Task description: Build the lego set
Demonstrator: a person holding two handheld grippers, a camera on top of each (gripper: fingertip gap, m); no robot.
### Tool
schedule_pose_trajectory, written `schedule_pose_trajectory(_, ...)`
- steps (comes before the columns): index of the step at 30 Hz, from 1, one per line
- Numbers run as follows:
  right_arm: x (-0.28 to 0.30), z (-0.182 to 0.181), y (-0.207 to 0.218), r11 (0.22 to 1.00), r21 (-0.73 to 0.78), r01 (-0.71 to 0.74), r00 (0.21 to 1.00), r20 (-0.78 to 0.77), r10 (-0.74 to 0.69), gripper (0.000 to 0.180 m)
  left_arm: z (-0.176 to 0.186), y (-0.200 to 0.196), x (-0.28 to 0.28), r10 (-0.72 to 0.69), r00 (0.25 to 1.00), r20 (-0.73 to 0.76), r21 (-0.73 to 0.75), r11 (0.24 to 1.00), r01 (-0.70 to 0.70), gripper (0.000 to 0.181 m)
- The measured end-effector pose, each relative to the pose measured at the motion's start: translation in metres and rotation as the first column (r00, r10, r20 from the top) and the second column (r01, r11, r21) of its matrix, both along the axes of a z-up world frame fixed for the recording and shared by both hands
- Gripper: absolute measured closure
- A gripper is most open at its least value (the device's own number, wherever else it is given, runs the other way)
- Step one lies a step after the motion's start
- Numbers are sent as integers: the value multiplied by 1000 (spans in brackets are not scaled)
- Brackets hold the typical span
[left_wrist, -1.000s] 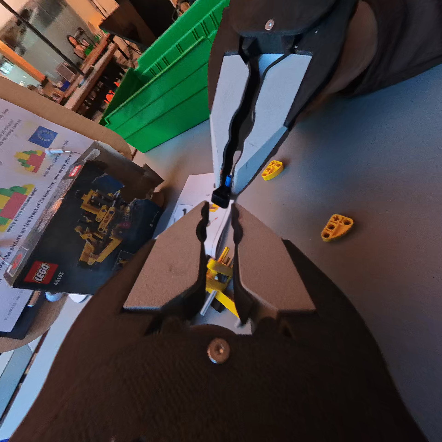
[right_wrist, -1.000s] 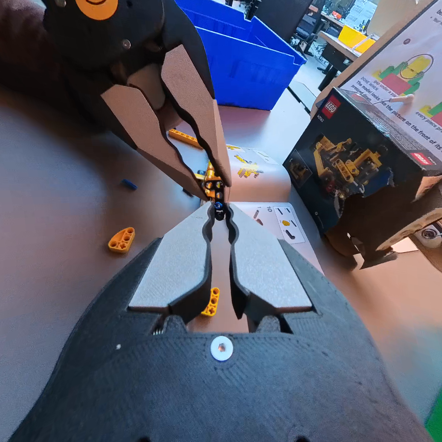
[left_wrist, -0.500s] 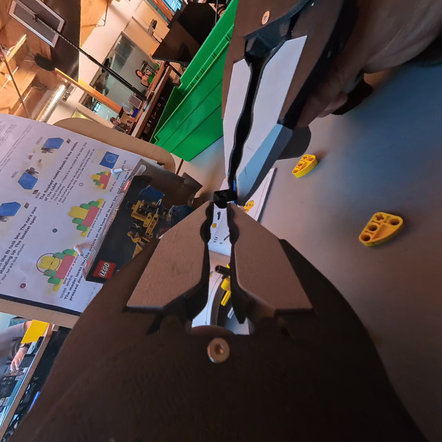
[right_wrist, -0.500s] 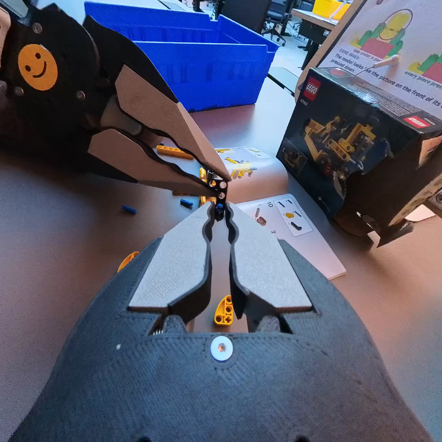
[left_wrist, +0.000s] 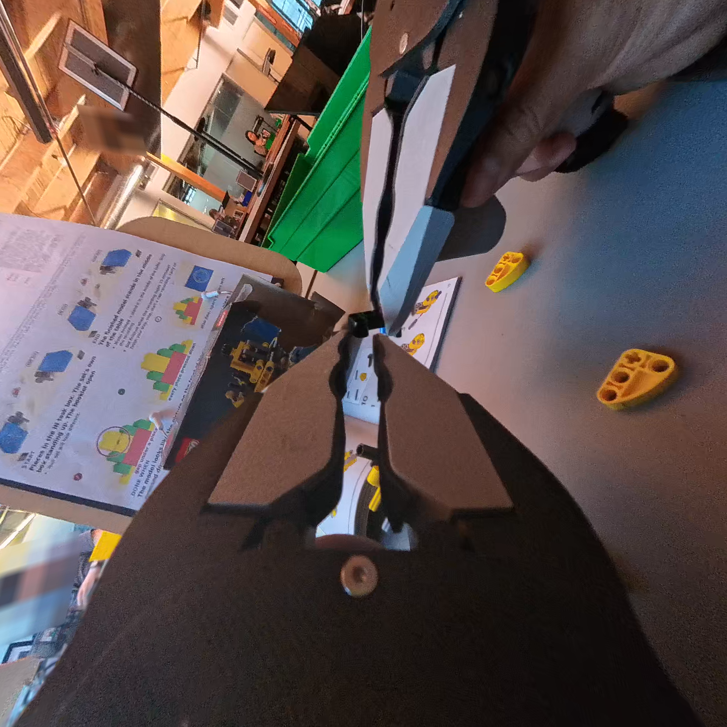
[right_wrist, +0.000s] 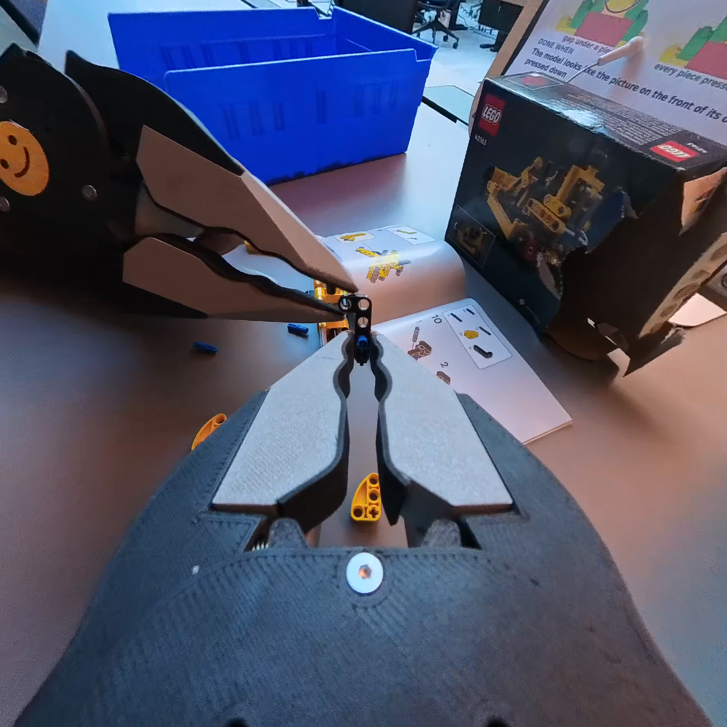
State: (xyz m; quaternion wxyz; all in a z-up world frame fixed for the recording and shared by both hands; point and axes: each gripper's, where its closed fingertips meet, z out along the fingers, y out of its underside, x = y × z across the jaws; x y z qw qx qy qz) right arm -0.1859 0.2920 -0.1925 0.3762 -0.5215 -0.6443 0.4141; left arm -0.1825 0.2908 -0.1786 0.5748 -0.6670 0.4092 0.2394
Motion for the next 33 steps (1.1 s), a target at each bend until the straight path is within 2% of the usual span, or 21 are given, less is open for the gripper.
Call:
schedule_pose_trajectory(14, -3, -7, -6, 994, 108, -15, 1000, 18, 13, 174, -4, 0, 0, -23, 1000, 0, -40, 999, 23, 174)
schedule_pose_trajectory(18, 2, -11, -3, 989, 134, -56, 998, 42, 50, 163, -5, -5, -5, -95, 992, -79, -11, 996, 94, 174)
schedule_pose_trajectory(19, 4, -11, 3, 989, 141, -45, 998, 48, 38, 158, -7, -5, -8, -97, 993, -73, -16, 995, 96, 174)
schedule_pose_trajectory(23, 18, -4, 24, 989, 138, -49, 998, 41, 43, 157, -7, -13, -8, -209, 977, -47, 10, 978, 210, 174)
schedule_pose_trajectory(26, 30, -1, 15, 986, 40, -163, 986, 52, 160, 156, -7, -16, -7, -239, 970, -44, 13, 971, 239, 174)
schedule_pose_trajectory(29, 44, 1, -26, 924, -53, -379, 923, 45, 381, 156, -9, -22, -1, -291, 953, -88, 17, 956, 294, 174)
schedule_pose_trajectory(31, 52, -12, -51, 877, -28, -479, 870, 117, 479, 155, -13, -27, 2, -316, 941, -121, 2, 948, 319, 174)
schedule_pose_trajectory(33, 54, -30, -64, 852, 49, -521, 841, 199, 503, 156, -15, -31, 6, -339, 931, -139, 0, 940, 342, 174)
